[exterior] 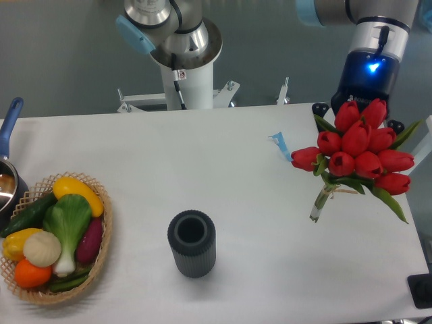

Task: Place the flowers on the table
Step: 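Hold the red tulips in the gripper above the glass vase, then lift the red tulips up out of the glass vase, then lower the tulips onto the table beside the black container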

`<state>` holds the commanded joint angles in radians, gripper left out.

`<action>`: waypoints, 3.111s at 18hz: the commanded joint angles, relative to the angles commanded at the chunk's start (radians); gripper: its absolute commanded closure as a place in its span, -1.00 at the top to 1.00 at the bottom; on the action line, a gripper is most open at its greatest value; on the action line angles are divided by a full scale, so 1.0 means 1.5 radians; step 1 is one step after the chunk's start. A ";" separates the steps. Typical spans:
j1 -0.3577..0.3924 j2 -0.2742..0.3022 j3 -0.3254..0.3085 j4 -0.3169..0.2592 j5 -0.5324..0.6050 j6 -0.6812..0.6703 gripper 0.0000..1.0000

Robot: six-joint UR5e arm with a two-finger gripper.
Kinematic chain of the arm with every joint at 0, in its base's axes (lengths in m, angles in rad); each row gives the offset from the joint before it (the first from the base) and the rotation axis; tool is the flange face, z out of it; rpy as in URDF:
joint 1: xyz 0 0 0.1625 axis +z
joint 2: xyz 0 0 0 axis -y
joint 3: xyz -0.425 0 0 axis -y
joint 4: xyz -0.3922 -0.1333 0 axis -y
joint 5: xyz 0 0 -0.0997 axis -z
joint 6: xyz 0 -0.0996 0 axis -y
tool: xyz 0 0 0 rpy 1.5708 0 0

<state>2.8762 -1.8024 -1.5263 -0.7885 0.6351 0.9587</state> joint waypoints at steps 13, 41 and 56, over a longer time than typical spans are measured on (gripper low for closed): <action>-0.001 0.019 -0.006 -0.009 0.098 0.007 -0.45; -0.229 -0.175 -0.034 -0.046 0.811 0.162 -0.45; -0.232 -0.244 -0.002 -0.039 0.809 0.164 0.60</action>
<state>2.5280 -2.1690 -1.5294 -0.8468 1.8484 1.2042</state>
